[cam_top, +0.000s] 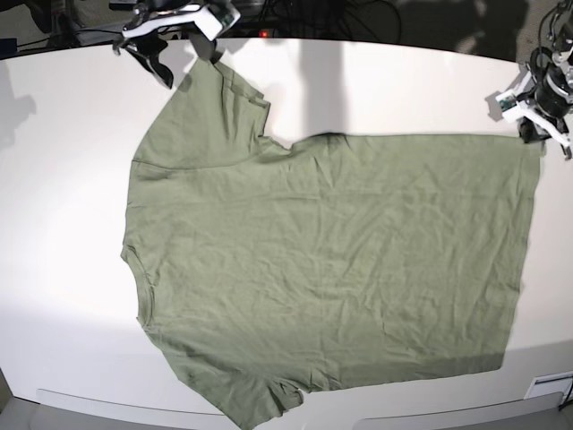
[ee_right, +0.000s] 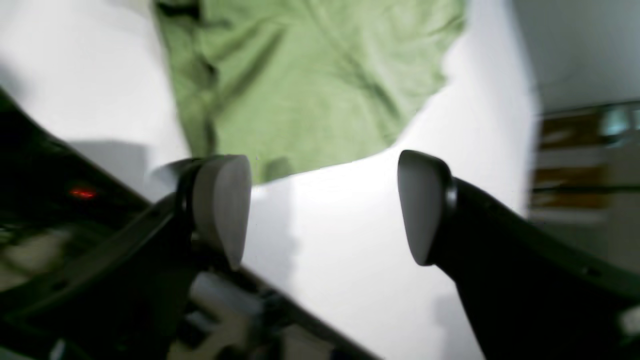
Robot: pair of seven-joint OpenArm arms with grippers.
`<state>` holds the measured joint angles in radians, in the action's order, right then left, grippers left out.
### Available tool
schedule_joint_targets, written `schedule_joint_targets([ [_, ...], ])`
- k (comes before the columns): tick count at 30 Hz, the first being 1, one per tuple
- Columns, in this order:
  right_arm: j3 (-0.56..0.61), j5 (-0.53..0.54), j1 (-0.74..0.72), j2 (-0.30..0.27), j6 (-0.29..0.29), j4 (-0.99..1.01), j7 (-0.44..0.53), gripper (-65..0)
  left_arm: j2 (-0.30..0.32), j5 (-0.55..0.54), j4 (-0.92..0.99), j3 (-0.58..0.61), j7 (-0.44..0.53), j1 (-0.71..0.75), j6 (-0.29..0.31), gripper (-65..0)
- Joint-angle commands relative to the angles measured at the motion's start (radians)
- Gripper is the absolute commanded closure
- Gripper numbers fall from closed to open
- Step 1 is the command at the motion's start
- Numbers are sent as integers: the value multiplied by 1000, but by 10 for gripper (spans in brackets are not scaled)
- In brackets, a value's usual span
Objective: Fold the T-shirt properly
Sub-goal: 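Grasp the shoulder edge of the green shirt with both grippers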
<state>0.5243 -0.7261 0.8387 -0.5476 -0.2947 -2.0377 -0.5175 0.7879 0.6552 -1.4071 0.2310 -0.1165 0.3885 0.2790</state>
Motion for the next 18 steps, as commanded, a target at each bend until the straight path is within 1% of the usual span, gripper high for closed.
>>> schedule_joint_targets([
  [1, 0, 11, -7, 11, -8, -17, 20, -454, 10, -13, 0, 7, 27, 11, 54, 0],
  [2, -1, 44, -26, 25, 13, -15, 24, -453, 8, -21, 0, 7, 39, 11, 54, 0],
  [5, 0, 155, -92, 60, 113, -6, 24, -453, 2, -47, 0, 7, 59, 10, 54, 0],
  [7, 0, 192, -134, 87, 151, 7, 24, -453, 2, -46, 0, 7, 65, 10, 54, 0],
  [11, 0, 196, -198, 139, 161, 68, 19, -453, 2, -46, 0, 7, 65, 10, 54, 0],
  [14, 0, 195, -217, 150, 161, 146, 2, -453, 2, -46, 0, 7, 65, 11, 54, 0],
  [18, 0, 189, -206, 152, 170, 233, -22, -453, 2, -46, 0, 7, 65, 11, 54, 0],
])
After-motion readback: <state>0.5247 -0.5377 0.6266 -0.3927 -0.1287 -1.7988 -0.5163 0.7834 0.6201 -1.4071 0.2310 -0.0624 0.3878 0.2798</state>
